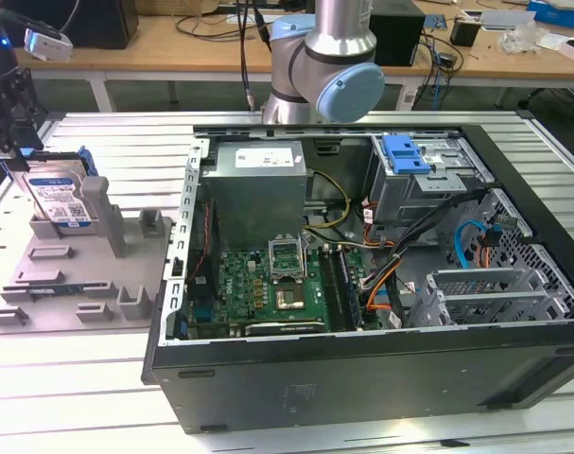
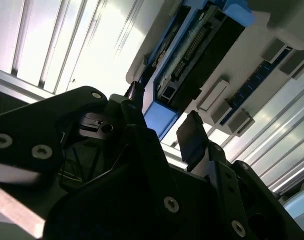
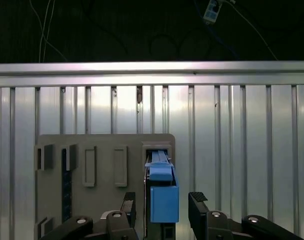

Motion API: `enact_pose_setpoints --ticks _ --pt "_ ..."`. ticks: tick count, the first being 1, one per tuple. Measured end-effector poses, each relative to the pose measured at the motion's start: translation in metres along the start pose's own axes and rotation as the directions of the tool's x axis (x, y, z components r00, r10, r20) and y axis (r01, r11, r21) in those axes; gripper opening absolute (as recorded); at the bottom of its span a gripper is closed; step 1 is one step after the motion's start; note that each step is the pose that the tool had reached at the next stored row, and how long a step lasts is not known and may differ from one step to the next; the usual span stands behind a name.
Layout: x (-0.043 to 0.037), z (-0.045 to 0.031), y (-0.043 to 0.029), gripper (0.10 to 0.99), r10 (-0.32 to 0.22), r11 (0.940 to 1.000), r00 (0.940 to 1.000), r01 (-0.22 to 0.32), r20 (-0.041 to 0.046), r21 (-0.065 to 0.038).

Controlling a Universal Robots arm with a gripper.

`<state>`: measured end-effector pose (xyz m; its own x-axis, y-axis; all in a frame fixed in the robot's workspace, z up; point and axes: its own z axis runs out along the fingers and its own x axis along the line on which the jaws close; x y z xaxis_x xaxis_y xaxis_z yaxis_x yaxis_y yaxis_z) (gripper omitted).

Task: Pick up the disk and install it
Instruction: 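Pick up the disk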

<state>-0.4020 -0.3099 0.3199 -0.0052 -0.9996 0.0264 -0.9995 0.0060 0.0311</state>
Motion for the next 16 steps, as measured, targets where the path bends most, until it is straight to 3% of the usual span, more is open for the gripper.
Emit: enact_pose_setpoints --ticks 16 --pt "-0.0003 0.0115 0.0011 0.541 0.000 1.0000 1.0000 0.000 0.0000 0.000"
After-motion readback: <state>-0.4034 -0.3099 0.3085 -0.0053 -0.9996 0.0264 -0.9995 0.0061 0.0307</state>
